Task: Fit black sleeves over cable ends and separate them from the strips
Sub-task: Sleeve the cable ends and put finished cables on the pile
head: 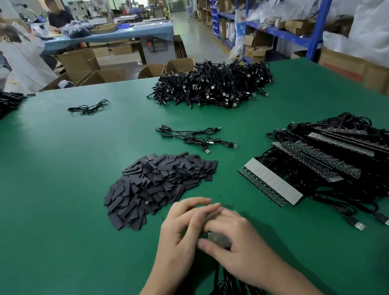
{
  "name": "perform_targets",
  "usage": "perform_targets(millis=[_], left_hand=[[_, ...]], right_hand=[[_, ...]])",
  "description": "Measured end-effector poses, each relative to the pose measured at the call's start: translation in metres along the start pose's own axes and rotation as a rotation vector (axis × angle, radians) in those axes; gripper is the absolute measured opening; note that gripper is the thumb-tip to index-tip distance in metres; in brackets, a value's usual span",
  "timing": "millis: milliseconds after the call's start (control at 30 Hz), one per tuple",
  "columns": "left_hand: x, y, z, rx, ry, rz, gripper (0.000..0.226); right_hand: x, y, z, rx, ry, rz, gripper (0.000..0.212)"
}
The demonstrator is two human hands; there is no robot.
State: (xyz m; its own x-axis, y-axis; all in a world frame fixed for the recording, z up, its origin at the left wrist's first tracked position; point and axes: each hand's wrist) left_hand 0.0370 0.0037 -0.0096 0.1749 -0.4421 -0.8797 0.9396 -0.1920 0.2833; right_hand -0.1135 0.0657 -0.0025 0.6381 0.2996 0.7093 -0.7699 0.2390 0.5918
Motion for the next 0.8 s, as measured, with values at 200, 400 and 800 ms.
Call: perform_targets(millis=[200,400,800], left_hand=[[-0.005,0.006,0.006,-0.081,-0.012,-0.032,0.041],[0.007,0.028,0.027,-0.309,0.041,0.234,0.036],[0.028,0.01,0.075,-0.048,0.105,1.047,0.048]], right_hand=[[0.008,0.012,0.002,-0.024,-0.259,0.756,0.018],[0.002,0.072,0.012,-0.303,-0.404,1.41,0.024],[0.014,0.06,0.011,-0.134,-0.199,-0.282,0.027]])
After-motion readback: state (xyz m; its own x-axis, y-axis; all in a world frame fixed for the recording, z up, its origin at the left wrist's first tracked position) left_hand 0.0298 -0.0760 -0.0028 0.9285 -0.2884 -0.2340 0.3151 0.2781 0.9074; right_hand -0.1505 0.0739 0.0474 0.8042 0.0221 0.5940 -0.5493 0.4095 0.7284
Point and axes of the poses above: each hand's wrist, its own z-axis towards the middle knuckle, its own y-axis out of the back of the hand, x = y × z, and after that the axes turned 7 degrees about -x, right-handed
